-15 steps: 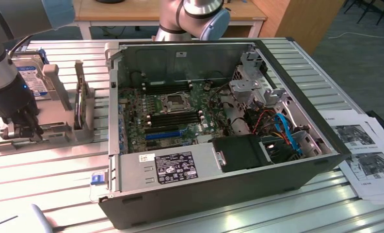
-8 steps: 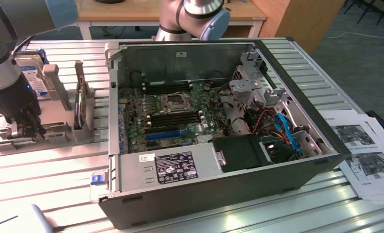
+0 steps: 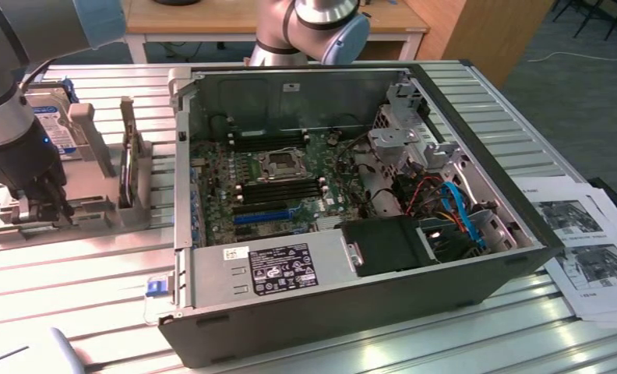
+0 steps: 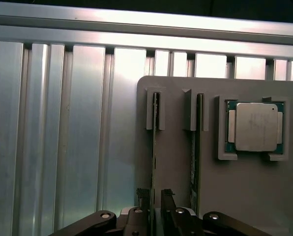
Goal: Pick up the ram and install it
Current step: 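Pick up the ram and move it above insertion slot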
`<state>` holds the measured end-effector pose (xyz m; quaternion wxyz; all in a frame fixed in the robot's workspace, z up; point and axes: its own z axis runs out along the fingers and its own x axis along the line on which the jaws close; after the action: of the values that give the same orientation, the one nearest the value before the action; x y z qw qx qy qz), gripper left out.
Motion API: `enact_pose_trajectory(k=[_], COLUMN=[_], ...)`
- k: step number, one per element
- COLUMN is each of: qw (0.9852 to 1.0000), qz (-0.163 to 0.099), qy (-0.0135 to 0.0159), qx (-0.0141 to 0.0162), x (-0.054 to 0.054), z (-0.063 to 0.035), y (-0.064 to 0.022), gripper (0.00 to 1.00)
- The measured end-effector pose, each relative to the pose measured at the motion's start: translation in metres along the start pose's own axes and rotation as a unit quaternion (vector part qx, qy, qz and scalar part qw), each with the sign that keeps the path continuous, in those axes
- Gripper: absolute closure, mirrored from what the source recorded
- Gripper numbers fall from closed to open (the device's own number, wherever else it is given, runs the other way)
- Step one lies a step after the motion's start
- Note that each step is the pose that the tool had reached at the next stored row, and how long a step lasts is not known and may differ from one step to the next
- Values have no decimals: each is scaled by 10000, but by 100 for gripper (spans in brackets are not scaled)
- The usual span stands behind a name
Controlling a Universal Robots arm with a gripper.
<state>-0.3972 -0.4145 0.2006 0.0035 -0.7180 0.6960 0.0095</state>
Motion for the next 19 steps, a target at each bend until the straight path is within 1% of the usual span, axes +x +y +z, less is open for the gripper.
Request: enact_pose_trajectory(k=[19], qw=[10000], qz=[0], qy=[0], qx=[1], x=[-13], z=[2], y=[-2], gripper=[76])
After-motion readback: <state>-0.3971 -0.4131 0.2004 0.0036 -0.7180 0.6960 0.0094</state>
